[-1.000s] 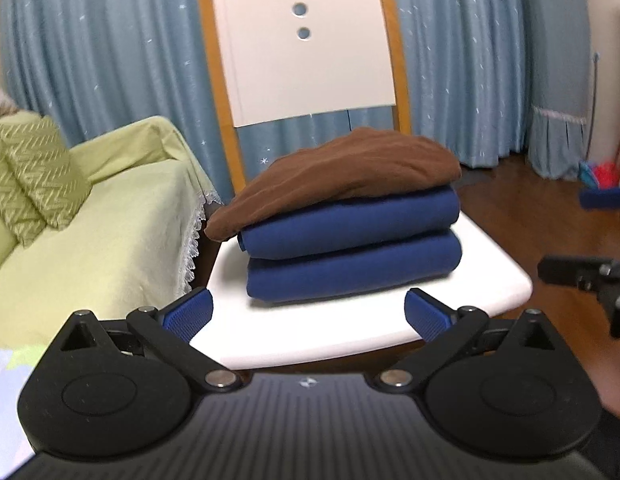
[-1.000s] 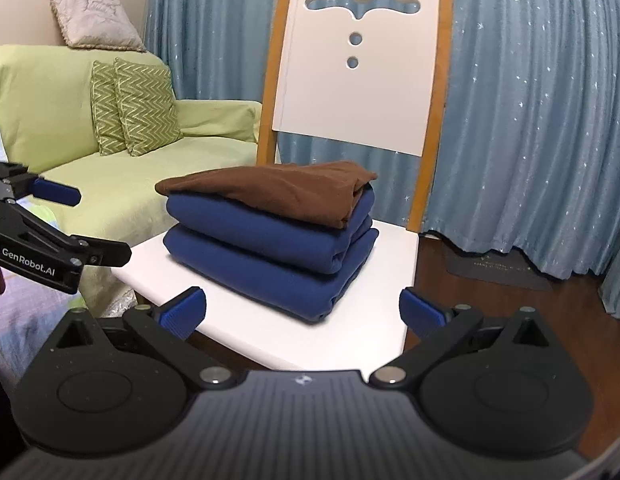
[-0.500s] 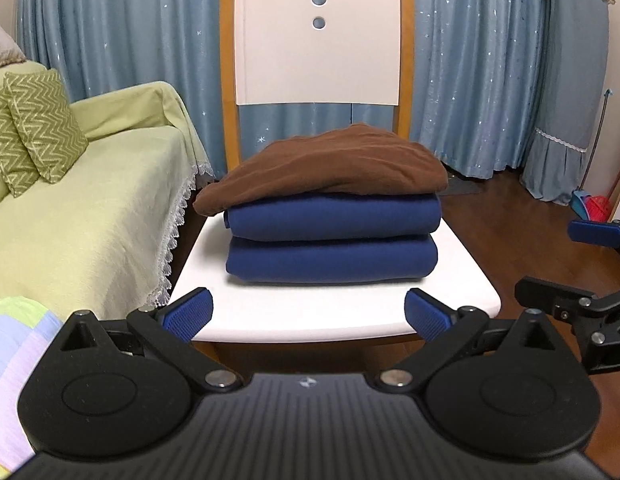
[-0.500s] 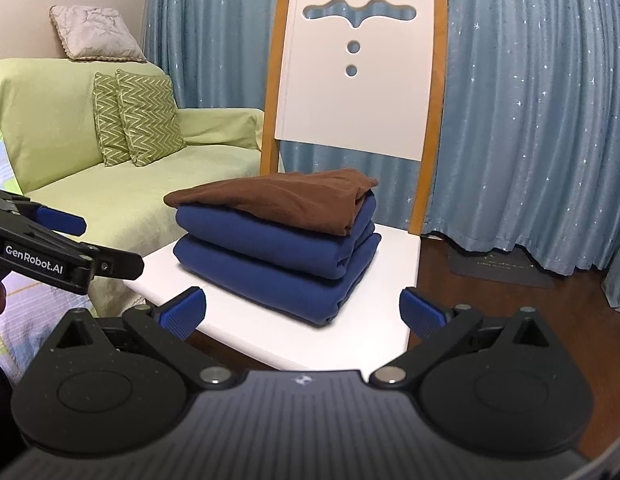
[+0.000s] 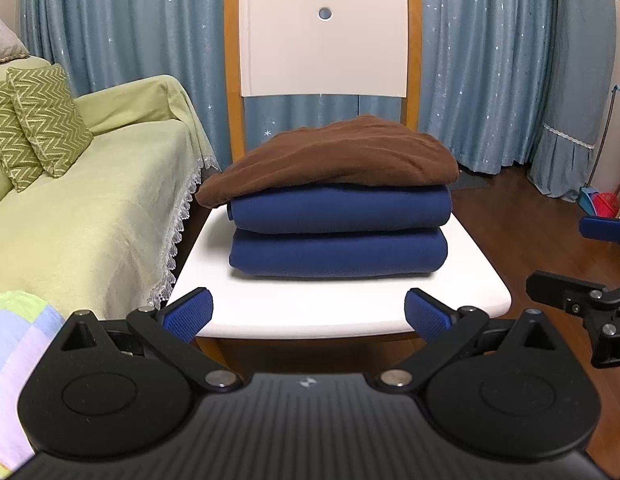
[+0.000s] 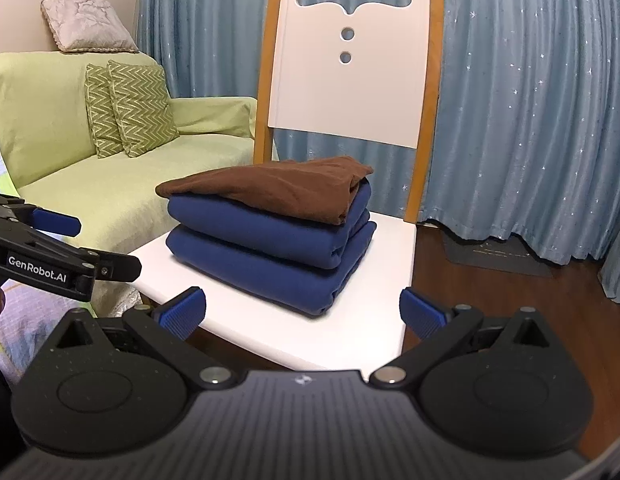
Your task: Fold clothes
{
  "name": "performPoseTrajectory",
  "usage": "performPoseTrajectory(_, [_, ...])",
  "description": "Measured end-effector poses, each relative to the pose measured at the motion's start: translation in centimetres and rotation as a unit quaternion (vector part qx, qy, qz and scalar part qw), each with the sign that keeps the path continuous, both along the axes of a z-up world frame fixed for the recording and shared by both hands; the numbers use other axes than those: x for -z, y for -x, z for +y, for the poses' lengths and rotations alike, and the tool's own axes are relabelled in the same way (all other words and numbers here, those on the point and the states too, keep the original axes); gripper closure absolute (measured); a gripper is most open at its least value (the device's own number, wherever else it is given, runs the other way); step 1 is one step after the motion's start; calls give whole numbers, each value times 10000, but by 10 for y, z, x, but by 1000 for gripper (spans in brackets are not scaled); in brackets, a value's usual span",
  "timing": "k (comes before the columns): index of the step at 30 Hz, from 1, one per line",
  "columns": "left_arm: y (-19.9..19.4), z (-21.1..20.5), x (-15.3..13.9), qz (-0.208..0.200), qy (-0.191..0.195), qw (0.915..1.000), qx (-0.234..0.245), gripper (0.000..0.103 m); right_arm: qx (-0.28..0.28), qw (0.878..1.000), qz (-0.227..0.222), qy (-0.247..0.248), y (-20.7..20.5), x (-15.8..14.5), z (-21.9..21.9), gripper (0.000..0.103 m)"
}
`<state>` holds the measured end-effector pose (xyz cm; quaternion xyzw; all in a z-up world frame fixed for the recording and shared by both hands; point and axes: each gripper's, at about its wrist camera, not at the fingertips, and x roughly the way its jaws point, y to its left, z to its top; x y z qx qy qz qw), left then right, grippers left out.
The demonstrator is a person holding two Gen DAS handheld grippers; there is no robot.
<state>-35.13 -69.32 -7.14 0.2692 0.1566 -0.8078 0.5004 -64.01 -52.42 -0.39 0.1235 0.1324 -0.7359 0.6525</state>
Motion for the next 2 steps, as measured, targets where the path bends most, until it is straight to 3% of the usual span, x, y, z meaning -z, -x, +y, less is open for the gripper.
performPoseTrajectory(2, [-1,1,-1,29,69,10000,6,1,23,10000,-23,-4,0,0,0,1])
